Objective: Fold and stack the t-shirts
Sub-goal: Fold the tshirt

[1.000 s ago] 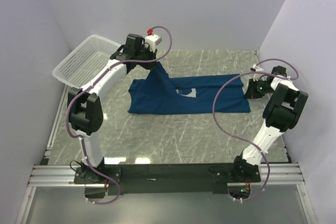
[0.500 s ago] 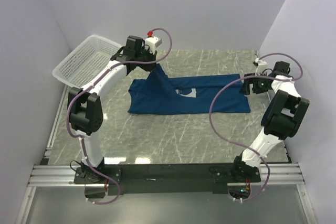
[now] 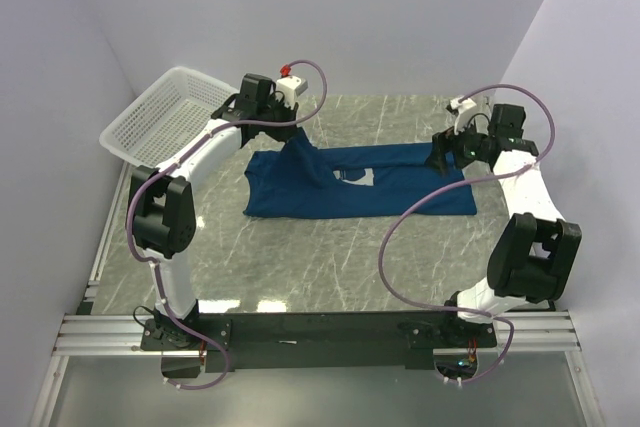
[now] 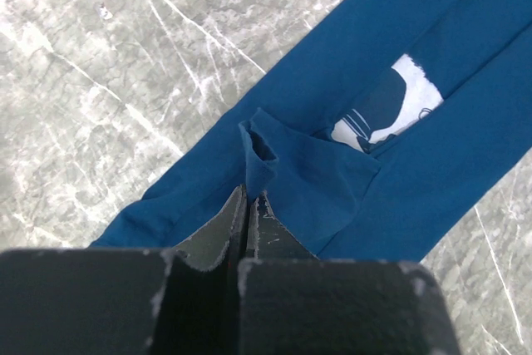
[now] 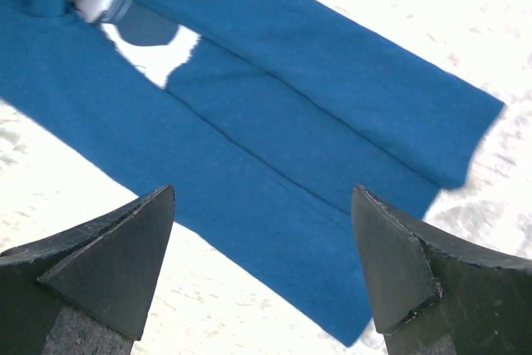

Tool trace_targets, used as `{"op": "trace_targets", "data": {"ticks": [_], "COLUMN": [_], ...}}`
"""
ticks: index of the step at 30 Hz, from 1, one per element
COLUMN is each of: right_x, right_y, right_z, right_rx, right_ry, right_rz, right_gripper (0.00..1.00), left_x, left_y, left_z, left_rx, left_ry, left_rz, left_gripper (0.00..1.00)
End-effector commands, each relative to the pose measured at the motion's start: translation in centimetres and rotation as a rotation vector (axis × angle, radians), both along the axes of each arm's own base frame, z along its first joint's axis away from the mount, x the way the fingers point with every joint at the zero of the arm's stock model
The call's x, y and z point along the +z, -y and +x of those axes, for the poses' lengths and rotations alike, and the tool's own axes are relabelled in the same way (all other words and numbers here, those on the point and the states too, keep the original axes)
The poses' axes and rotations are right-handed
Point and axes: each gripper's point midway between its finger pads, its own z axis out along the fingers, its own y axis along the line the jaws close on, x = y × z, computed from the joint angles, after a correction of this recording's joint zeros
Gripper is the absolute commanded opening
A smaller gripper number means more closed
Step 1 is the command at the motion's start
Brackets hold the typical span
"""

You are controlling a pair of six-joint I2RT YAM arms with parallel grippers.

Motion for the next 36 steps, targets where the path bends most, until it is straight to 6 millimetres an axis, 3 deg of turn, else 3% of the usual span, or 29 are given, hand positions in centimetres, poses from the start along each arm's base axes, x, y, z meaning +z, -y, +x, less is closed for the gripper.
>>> {"op": "trace_targets", "data": {"ticks": [1,17,21,23,24,26,27,28,29,30,31,32,33,35,36], "right_x": [1.4,-0.4,-0.5,-0.3,0.4,0.9,1.6,2.9,3.5,4.3,4.4,4.2,3.0,1.5,0.0], "right_y": [-2.1,-5.7,-8.6,-11.1,-12.0,-14.4,-15.2,-17.2,-17.7,-18.5,-19.3,-20.3,-21.8,-24.5,-25.6], "right_z": [-0.7,-1.4,-1.0,-1.1,-0.4,0.2,0.5,1.4,2.1,3.2,3.4,3.2,3.9,4.0,5.1], "right_rx": [0.071,0.162,0.246,0.288,0.298,0.291,0.282,0.281,0.250,0.230,0.155,0.173,0.202,0.243,0.243], "right_ry": [0.046,0.000,-0.041,-0.066,-0.046,-0.018,0.023,0.106,0.147,0.210,0.137,0.080,-0.028,-0.206,-0.310], "right_rz": [0.025,0.017,0.050,0.078,0.080,0.052,0.039,0.042,0.045,0.089,0.200,0.278,0.326,0.356,0.346], "right_gripper": [0.93,0.95,0.95,0.95,0.95,0.95,0.95,0.95,0.95,0.95,1.00,1.00,0.98,0.81,0.77], "left_x": [2.7,-3.8,-5.1,-4.9,-4.6,-3.8,-2.4,-1.8,-0.9,1.4,2.0,4.7,5.9,6.2,7.1], "left_y": [-0.3,-3.1,-3.9,-4.4,-4.6,-5.1,-5.9,-6.5,-7.0,-8.1,-8.6,-9.5,-10.0,-10.5,-11.4], "left_z": [1.2,4.1,4.5,4.9,5.1,5.7,6.2,6.5,6.6,6.6,6.5,5.9,5.5,3.6,1.4], "left_rx": [0.014,0.171,0.223,0.260,0.278,0.328,0.384,0.422,0.456,0.528,0.557,0.601,0.628,0.624,0.633], "left_ry": [0.097,0.041,0.024,0.035,0.044,0.065,0.106,0.128,0.150,0.187,0.210,0.247,0.266,0.250,0.244], "left_rz": [0.001,0.167,0.195,0.202,0.203,0.198,0.199,0.198,0.190,0.157,0.139,0.090,0.063,0.001,-0.056], "left_gripper": [0.01,0.02,0.11,0.18,0.27,0.36,0.43,0.48,0.53,0.71,0.74,0.77,0.82,0.83,0.83]}}
